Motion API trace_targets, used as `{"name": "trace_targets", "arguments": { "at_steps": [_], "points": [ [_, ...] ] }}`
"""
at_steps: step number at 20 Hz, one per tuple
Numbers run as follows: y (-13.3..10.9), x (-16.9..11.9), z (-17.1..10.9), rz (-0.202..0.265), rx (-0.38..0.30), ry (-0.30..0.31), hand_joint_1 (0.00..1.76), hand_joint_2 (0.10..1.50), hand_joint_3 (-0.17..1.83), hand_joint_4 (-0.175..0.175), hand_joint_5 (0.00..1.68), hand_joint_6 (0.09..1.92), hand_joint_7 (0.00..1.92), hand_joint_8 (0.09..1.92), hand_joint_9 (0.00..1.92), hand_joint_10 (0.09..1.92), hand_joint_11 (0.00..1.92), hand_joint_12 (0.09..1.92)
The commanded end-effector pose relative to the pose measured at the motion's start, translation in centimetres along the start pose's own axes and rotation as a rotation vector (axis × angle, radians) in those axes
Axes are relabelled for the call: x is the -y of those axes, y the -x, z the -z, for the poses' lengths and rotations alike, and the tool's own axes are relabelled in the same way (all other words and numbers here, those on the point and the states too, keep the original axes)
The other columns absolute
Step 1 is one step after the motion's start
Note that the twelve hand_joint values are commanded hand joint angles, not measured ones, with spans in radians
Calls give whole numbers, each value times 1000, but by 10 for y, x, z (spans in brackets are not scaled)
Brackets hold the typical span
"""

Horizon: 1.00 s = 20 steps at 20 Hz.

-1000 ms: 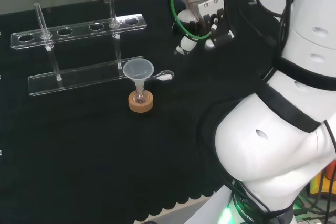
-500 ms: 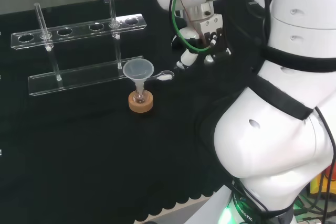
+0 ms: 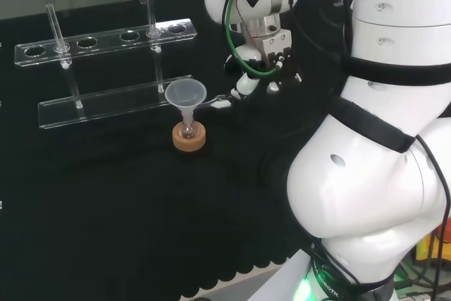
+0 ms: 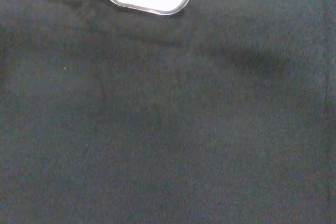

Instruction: Pick up the weighing funnel.

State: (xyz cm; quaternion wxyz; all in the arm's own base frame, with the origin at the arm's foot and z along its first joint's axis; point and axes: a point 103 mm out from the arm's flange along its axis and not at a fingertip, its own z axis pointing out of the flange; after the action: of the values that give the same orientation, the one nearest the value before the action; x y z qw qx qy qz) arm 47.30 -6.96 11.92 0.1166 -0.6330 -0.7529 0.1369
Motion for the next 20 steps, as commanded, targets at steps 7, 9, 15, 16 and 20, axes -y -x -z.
{"name": "trace_targets", "arguments": {
  "at_steps": [7,9,15,16,20],
  "points": [
    [-5,-20,-12,-30,28,-35,784,684,515,-39,590,87,537,637,813,478,526,1261],
    [-7,-23,-15,-25,24,-38,785,683,517,-39,590,87,535,639,811,479,523,1262],
    [-7,-28,-21,-11,11,-44,786,682,521,-40,593,87,529,643,810,481,520,1265],
    [-7,-28,-21,-11,12,-45,786,682,522,-40,594,87,528,644,809,482,519,1266],
    [-10,-32,-26,-13,18,-49,788,681,525,-41,597,87,527,648,809,484,518,1267]
  ]
}}
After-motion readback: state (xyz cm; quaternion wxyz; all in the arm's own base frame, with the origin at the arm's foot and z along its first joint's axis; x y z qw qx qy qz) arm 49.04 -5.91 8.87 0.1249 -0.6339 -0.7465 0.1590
